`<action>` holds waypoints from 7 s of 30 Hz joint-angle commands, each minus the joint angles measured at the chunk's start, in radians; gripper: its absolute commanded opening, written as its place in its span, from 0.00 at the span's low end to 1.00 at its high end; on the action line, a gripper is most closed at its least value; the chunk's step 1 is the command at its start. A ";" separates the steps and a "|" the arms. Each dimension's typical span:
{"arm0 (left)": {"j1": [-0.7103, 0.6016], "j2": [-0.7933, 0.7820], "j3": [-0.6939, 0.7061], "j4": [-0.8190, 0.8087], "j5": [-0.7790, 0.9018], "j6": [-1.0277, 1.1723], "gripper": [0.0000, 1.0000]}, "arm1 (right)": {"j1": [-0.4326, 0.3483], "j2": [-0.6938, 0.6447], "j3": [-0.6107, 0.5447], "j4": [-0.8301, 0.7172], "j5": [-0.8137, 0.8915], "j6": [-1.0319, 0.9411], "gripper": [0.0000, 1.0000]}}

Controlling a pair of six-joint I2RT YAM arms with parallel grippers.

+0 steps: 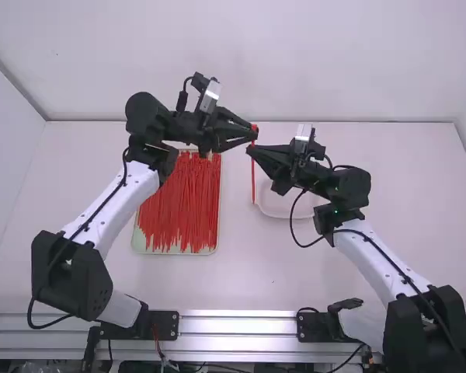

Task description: Fasten the cable tie

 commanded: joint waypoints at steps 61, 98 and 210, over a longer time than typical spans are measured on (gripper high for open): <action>0.151 0.065 0.227 -0.604 -0.038 -0.117 0.02 | 0.000 0.003 0.021 -0.168 -0.248 -0.789 1.00; 0.164 0.142 0.229 -0.731 -0.041 -0.506 0.02 | -0.137 0.003 0.020 -0.171 -0.639 -1.567 1.00; 0.091 0.142 0.213 -0.783 -0.163 -0.517 0.02 | -0.014 0.012 0.020 -0.224 -0.584 -1.803 0.00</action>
